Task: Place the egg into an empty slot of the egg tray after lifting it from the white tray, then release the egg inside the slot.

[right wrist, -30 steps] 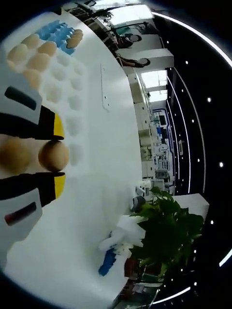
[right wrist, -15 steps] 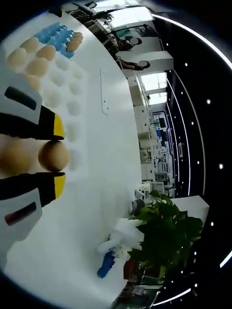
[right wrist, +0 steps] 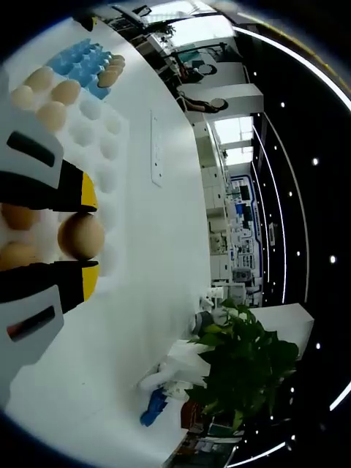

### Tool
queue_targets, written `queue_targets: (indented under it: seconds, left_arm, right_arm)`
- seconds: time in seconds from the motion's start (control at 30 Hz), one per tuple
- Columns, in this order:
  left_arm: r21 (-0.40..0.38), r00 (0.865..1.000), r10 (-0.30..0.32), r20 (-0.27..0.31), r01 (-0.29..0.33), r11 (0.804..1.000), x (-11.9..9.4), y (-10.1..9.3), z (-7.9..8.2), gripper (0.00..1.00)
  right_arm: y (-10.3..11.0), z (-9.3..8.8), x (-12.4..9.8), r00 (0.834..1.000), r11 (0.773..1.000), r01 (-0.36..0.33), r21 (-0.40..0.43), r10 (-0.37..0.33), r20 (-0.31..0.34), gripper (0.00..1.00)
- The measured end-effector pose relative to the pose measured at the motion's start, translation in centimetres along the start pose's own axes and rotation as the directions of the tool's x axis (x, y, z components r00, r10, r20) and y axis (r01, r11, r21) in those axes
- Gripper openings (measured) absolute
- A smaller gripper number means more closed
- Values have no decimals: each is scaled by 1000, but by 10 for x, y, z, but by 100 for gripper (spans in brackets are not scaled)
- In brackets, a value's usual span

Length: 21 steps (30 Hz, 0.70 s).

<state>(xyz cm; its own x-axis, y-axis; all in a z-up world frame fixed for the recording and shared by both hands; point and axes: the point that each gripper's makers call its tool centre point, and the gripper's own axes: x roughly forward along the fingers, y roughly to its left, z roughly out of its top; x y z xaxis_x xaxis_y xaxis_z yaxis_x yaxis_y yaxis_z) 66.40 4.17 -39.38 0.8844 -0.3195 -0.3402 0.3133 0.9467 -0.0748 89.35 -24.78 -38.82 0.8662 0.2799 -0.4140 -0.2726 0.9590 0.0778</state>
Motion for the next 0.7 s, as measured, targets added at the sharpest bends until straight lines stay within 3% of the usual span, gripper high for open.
queue_targets:
  seconds: [0.7]
  left_arm:
    - [-7,1000,11,-14,-12,1000,-2,3,-7,100]
  right_arm:
    - [38,2,6,997,997,-78,-18,78,-16,27]
